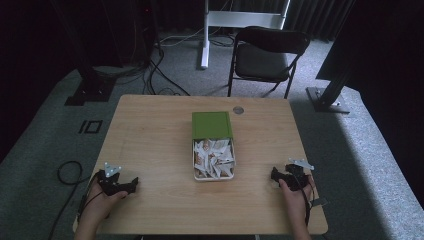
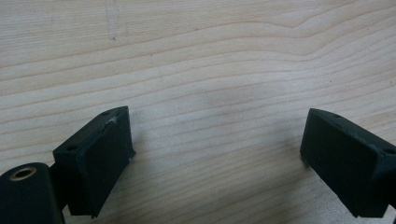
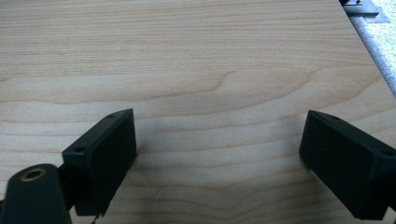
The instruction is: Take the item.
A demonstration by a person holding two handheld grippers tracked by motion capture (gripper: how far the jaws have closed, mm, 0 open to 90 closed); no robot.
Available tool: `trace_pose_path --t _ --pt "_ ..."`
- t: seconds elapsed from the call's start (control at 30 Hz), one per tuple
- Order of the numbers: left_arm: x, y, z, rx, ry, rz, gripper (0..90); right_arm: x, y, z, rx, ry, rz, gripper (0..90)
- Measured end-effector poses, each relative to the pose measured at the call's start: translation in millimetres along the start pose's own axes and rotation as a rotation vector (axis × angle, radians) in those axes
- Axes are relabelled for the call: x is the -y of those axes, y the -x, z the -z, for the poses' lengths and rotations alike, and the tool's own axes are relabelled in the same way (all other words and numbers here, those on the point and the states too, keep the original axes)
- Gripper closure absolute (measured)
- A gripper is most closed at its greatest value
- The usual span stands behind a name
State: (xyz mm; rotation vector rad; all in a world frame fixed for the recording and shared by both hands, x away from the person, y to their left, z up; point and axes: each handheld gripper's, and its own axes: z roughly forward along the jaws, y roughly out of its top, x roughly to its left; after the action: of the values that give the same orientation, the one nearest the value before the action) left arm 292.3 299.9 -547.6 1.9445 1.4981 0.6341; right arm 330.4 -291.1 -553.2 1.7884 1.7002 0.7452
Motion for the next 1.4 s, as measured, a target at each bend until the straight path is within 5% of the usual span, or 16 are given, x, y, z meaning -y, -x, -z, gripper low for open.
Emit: trace_pose_path --t 0.2,0.43,0.63,1.4 --pt "-0.3 0.1 -0.3 0.008 -0.002 -0.008 8.8 0.0 0.1 0.0 0.000 0.001 0.001 10.9" --pt "0.2 0.2 0.5 0.061 -0.004 -0.065 8.9 0.0 1.0 0.0 -0.007 0.000 0.006 10.9" --pt "-5.3 4.6 0.8 0.041 -0.016 -0.122 8.9 0.0 0.9 0.1 -0.007 0.000 0.005 10.9" --pt "-59.8 44.1 8.5 0.068 0.091 -0.242 8.9 0.0 0.8 0.0 -0.007 0.000 0.004 10.9"
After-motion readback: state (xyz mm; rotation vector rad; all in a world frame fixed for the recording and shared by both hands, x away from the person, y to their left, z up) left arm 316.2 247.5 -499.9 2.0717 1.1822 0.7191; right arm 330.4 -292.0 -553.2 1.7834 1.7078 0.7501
